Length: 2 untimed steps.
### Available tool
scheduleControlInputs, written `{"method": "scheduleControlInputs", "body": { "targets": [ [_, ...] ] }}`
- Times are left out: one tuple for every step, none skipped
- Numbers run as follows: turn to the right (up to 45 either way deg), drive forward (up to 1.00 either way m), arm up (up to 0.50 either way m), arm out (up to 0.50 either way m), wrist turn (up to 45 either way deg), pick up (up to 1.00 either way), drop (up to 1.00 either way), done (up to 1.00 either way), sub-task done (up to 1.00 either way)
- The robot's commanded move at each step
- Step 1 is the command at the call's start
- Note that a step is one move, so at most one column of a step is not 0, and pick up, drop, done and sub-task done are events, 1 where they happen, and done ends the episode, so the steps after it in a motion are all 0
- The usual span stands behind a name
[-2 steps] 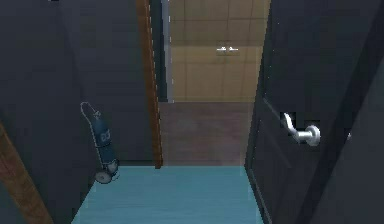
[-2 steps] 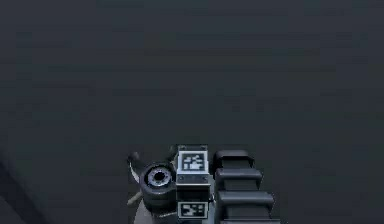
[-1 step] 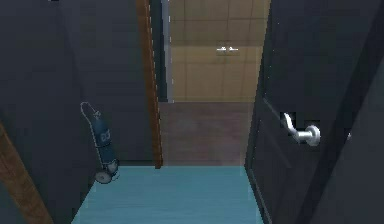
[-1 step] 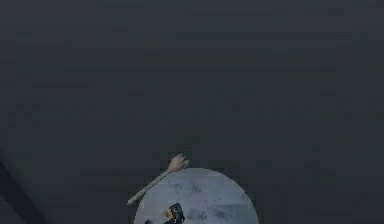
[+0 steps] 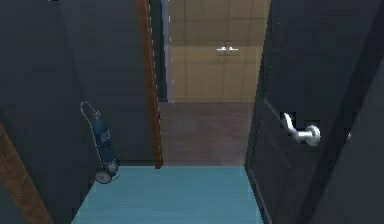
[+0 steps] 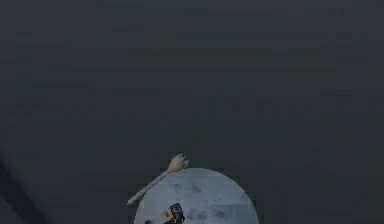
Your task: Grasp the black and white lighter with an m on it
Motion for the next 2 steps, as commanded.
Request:
{"method": "scheduleControlInputs", "body": {
  "targets": [
    [0.0, 0.00, 0.10, 0.00, 0.0, 0.00, 0.00, 0.00, 0.00],
    [0.0, 0.00, 0.00, 0.00, 0.0, 0.00, 0.00, 1.00, 0.00]
  ]
}}
